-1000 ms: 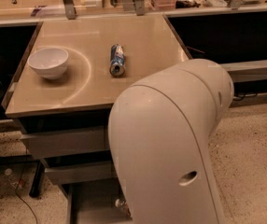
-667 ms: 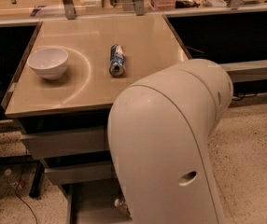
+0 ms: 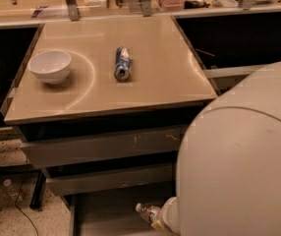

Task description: Pick water bottle from bottom drawer and place on counter

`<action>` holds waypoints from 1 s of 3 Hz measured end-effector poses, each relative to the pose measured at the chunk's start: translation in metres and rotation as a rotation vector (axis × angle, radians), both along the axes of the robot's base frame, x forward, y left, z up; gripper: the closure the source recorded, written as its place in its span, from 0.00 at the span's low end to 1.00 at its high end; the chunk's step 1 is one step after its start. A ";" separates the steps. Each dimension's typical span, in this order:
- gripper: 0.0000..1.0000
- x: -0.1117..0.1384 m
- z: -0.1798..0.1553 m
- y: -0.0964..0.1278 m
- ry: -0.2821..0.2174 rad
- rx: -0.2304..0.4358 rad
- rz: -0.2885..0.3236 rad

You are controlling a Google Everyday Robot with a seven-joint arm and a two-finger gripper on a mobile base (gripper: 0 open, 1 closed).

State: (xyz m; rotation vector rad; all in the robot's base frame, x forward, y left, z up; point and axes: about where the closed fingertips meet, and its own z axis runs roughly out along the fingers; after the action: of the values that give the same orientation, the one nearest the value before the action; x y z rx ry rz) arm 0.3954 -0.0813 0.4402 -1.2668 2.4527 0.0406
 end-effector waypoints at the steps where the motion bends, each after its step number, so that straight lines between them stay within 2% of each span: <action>1: 1.00 -0.010 0.038 -0.047 -0.050 -0.019 -0.103; 2: 1.00 -0.015 0.075 -0.084 -0.121 -0.024 -0.184; 3: 1.00 -0.015 0.075 -0.084 -0.121 -0.024 -0.184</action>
Offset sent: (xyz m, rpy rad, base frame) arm -0.0360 -0.1159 0.1308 -0.0718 -0.1588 -0.2485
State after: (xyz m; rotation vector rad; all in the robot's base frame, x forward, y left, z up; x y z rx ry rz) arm 0.3807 -0.1652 0.5148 -1.0172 2.4591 -0.1112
